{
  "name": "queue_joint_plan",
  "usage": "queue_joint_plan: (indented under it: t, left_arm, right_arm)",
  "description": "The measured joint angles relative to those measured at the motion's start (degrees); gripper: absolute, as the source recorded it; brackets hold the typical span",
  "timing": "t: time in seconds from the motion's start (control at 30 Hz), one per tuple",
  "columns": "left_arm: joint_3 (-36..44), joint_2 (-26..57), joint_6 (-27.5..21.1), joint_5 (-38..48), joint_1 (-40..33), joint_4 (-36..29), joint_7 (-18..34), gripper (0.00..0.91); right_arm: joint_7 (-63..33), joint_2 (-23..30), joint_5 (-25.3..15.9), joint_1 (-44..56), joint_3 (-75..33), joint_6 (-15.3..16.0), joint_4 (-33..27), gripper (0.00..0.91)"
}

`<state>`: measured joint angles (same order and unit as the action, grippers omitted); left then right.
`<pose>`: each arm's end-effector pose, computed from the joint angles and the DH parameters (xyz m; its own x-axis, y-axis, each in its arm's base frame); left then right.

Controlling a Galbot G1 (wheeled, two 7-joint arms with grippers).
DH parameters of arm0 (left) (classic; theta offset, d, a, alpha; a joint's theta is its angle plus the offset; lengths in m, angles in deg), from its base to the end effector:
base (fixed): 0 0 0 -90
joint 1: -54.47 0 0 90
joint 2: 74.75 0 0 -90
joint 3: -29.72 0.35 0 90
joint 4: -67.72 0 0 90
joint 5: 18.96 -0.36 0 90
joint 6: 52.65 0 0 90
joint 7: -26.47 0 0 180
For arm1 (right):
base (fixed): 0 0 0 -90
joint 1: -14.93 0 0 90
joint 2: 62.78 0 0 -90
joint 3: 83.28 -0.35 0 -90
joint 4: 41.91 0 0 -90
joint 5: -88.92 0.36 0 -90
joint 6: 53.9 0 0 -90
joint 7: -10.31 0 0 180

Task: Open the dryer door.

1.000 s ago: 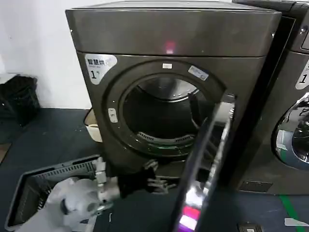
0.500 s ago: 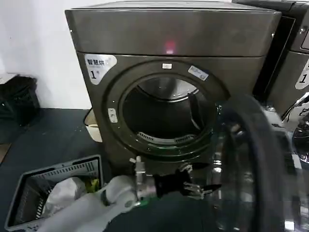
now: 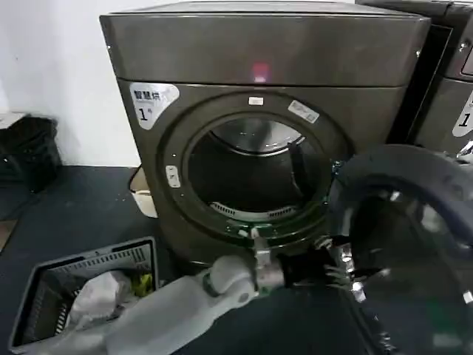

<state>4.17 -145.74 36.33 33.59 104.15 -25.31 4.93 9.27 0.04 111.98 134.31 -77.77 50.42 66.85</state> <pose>0.3891 -0.1988 -0.2188 -0.1312 0.9835 -0.1250 0.9869 0.1175 -0.1109 0.0023 -0.4088 -0.0626 -0.4113 0.8314 -0.3736 0.9091 0.3445 -0.2342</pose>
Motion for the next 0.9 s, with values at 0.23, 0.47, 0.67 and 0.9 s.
queue_joint_plan:
  t: [0.23,0.47,0.67,0.9]
  left_arm:
    - [0.2,-5.7,1.2,-0.8,-1.1,5.1,2.6,0.907]
    - [-0.6,-6.3,2.4,-0.5,-0.5,5.7,2.3,0.907]
    - [-1.0,-5.3,4.0,-2.2,-0.4,4.6,2.4,0.907]
    - [-1.0,-5.2,4.9,-3.9,0.0,4.2,4.1,0.907]
  right_arm:
    - [0.2,-0.3,0.2,1.0,-2.3,-0.1,-0.4,0.907]
    - [0.2,-1.0,0.3,0.9,-3.0,-0.2,-1.4,0.907]
    - [0.4,-1.2,0.5,1.1,-3.2,-0.2,-1.5,0.907]
    - [0.6,-1.6,1.4,1.9,-4.2,-0.2,-2.1,0.907]
